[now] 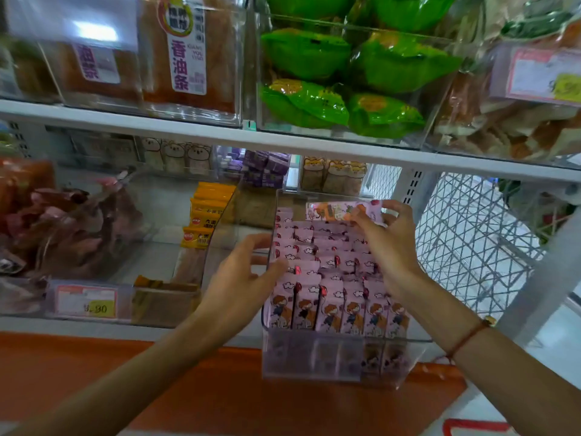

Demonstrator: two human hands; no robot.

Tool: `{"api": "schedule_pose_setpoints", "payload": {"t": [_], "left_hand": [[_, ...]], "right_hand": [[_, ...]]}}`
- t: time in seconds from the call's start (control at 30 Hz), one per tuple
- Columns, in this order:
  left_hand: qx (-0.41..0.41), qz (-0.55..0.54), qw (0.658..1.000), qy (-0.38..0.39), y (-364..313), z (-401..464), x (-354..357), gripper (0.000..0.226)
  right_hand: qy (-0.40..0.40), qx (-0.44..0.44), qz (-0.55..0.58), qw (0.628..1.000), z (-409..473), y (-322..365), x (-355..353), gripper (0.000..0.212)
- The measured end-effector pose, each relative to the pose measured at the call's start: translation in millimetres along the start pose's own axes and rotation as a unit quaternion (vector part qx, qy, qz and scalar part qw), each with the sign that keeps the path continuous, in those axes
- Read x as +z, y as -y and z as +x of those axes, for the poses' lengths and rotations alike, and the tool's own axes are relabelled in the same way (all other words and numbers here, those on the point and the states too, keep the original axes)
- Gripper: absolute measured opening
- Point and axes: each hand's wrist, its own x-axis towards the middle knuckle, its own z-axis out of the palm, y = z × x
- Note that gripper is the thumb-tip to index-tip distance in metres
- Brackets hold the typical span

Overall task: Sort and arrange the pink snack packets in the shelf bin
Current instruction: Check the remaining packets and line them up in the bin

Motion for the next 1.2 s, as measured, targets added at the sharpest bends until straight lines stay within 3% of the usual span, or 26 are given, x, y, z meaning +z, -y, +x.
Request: {"api": "schedule_pose_setpoints", "payload": {"t": [0.17,0.27,0.4,0.47,0.6,0.73,0.9,1.07,1.2], "left_hand": [[0.022,0.021,1.0,0.006,1,3,-6,0.036],[0.032,0.036,0.999,0.011,0,3,-9,0.038],[0.017,0.025,0.999,0.014,-2,0,-11,0.056],[0.022,0.03,0.999,0.007,-3,-5,-10,0.058],[0.028,0.028,0.999,-0.005,-4,-12,-8,0.054],[0.019,-0.004,1.0,-0.012,-3,-15,-9,0.045],[0.026,0.006,1.0,-0.011,-2,-19,-11,0.041],[0.028,0.038,0.999,-0.011,-3,-18,-15,0.039],[0.032,0.063,0.997,-0.023,-4,-18,-16,0.035]], "right_hand": [[0.047,-0.141,-0.163,0.975,42,-12,35,0.031],[0.134,-0.218,-0.277,0.926,60,-18,51,0.033],[0.164,-0.309,-0.391,0.851,75,-20,69,0.013],[0.206,-0.313,-0.437,0.818,75,-28,77,0.008],[0.273,-0.205,-0.428,0.837,76,-44,82,0.023],[0.359,-0.116,-0.435,0.817,83,-36,76,0.036],[0.298,-0.168,-0.4,0.85,79,-22,65,0.028],[0.356,-0.104,-0.464,0.805,72,-26,66,0.031],[0.27,-0.143,-0.437,0.846,64,-30,74,0.019]]}}
